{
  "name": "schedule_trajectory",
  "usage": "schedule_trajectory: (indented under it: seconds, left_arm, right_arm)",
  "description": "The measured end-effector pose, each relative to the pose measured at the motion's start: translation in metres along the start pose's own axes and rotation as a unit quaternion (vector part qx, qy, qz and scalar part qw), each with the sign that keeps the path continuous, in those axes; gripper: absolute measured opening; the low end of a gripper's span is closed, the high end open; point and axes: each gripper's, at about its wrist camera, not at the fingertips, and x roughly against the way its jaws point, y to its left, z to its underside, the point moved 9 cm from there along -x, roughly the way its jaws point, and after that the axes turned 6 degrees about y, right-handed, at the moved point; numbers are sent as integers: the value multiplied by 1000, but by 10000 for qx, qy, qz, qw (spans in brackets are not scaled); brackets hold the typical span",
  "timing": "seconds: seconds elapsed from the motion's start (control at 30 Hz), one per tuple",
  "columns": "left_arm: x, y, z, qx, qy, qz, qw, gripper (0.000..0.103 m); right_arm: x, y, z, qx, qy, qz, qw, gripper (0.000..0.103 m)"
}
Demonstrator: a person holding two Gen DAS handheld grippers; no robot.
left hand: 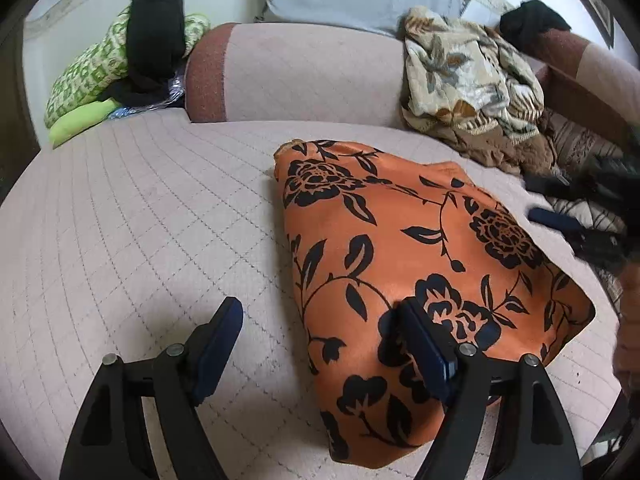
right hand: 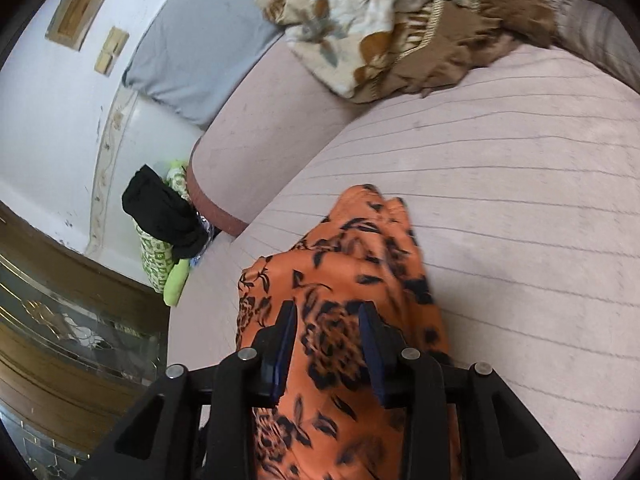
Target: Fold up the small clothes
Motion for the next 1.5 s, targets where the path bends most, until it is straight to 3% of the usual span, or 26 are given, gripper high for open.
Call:
schedule_trajectory:
  seconds: [0.1, 0.17, 0.27, 0.37, 0.5, 0.63, 0.73, 0.8, 0.87, 0.93, 1.07, 1.23, 1.33, 1.5]
  left_arm:
    - [-1, 0, -2, -247, 5, -132, 9996, 87]
    - [-14, 4, 4, -338, 251, -181, 9989, 91]
    - [-25, 11, 6, -47, 512, 185, 9985, 94]
    - [-20, 17, -4, 134, 474, 315, 9983, 95]
    - [-4, 21, -22, 240, 113, 229, 9994, 94]
    - [-11, 28, -13, 137, 349, -147, 9992, 94]
    - [-18, 37, -3, 413, 539, 17, 9977, 95]
    - [-21, 39, 1, 583, 611, 135, 9963, 95]
    - [-23, 39, 1, 446, 608, 46, 9971, 95]
    - [-23, 38, 2, 368, 573, 37, 9977, 95]
    - [-17, 36, -1, 325, 520, -31, 9981, 95]
    - [-3, 38, -7, 319, 420, -43, 9986, 95]
    - [4, 39, -2, 371, 433, 32, 9984, 95]
    - [-6, 37, 15, 114, 609, -116, 9980, 95]
  right_arm:
    - [-24, 10, -11, 145, 21, 163, 9998, 35]
    - [-44, 7, -13, 63, 221, 293, 9993, 35]
    - [-87, -24, -3, -141, 710, 958, 9928, 35]
    - [-80, -19, -7, -112, 615, 907, 9939, 34]
    - [-63, 5, -17, 86, 227, 422, 9988, 35]
    - [-80, 41, -21, 308, 472, -57, 9984, 35]
    - [-108, 61, -17, 422, 861, -241, 9951, 35]
    - [-137, 64, -15, 468, 1068, -137, 9931, 35]
    - [-168, 50, -12, 341, 1248, 196, 9914, 35]
    - [-181, 42, -12, 162, 1281, 252, 9913, 34]
    - [-163, 59, -13, 412, 1109, 383, 9922, 35]
    - [-104, 62, -3, 532, 858, 397, 9941, 35]
    - [-67, 43, 1, 417, 702, 655, 9945, 36]
    - [-20, -2, 31, -4, 685, 667, 9954, 36]
